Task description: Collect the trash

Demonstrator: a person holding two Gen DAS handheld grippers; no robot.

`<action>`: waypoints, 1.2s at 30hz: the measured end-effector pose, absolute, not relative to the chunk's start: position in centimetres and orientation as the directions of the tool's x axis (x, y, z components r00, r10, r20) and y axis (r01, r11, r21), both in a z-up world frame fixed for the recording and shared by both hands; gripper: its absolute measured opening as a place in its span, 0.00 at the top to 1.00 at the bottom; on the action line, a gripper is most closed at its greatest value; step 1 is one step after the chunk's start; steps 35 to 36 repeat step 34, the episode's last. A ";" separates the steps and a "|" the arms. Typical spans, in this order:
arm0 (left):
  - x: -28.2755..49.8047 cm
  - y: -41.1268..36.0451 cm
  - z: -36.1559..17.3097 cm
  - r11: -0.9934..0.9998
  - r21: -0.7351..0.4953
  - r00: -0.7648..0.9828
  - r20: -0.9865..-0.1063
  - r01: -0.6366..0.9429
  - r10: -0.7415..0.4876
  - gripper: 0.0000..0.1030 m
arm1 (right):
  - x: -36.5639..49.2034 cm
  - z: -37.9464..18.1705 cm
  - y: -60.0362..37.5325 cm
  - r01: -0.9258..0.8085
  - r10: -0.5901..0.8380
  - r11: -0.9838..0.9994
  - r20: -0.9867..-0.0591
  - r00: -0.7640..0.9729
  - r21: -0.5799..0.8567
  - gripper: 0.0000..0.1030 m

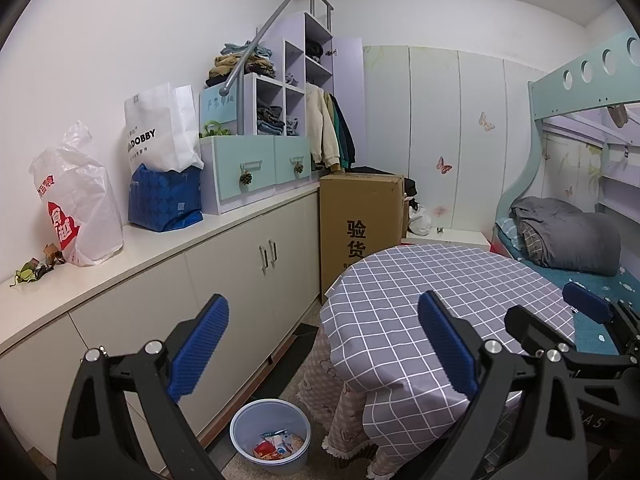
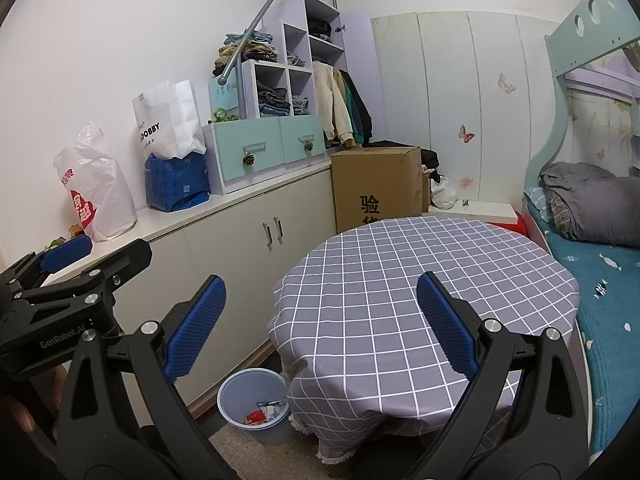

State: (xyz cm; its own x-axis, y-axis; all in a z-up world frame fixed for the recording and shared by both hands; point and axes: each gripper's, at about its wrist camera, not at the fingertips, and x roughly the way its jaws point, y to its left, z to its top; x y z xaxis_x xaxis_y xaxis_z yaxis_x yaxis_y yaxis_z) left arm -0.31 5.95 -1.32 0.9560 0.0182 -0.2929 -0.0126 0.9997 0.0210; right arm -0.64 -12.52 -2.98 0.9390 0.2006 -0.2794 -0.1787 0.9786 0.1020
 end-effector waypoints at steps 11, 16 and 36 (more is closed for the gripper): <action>2.0 6.5 -1.7 0.999 0.035 0.942 -0.333 -0.023 0.033 0.09 | 1.6 -3.6 -12.9 -0.194 0.222 0.974 -0.308 0.925 0.118 0.08; 3.3 6.4 -1.9 0.999 0.045 0.934 -0.354 -0.025 0.039 0.09 | 2.9 -3.9 -13.3 -0.195 0.227 0.972 -0.322 0.919 0.128 0.08; 9.1 2.3 -3.1 0.995 0.104 0.900 -0.434 0.008 0.038 0.09 | 7.8 -6.3 -17.6 -0.156 0.224 0.967 -0.375 0.900 0.202 0.08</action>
